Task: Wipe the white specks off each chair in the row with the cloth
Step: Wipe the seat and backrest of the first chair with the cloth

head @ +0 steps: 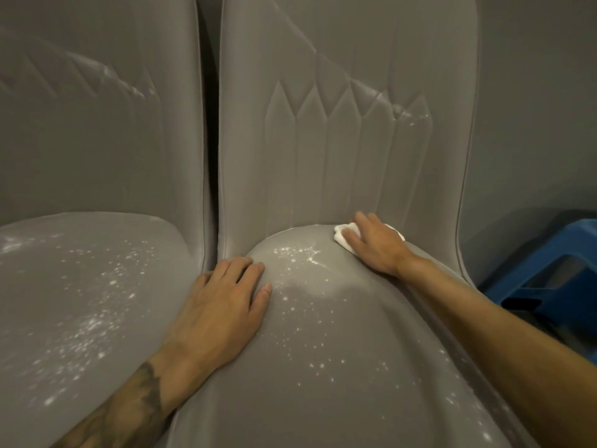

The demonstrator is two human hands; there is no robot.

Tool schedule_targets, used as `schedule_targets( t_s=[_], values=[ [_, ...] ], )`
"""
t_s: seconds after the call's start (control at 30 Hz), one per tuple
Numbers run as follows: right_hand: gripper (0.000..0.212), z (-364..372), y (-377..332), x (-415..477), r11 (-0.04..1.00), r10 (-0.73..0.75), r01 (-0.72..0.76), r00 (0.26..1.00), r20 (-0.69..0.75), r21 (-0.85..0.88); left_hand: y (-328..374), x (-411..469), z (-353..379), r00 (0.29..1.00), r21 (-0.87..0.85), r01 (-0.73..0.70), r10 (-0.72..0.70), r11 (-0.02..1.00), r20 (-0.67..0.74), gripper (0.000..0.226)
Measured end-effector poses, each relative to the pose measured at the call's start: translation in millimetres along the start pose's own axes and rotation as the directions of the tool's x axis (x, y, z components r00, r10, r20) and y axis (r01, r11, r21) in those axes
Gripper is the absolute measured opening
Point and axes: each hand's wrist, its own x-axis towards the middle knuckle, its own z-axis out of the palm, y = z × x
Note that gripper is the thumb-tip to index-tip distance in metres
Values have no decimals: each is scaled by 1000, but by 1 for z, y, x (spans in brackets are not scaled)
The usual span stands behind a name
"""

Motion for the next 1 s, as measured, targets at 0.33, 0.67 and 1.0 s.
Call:
schedule_targets(
  t_s=[0.33, 0.67, 1.0],
  values=[
    [31, 9, -24, -6, 982, -186, 184, 981, 52, 51, 0, 1, 0, 1000, 1, -1, 1, 1000, 0, 62],
    [28, 21, -60, -15, 931, -354, 342, 931, 91, 126, 0, -2, -3, 1000, -22, -15, 15, 1000, -6, 59],
    [29, 34, -92, -15, 919, -376, 361, 924, 76, 159, 2, -2, -3, 999, -42, -11, 9, 999, -34, 48]
  ],
)
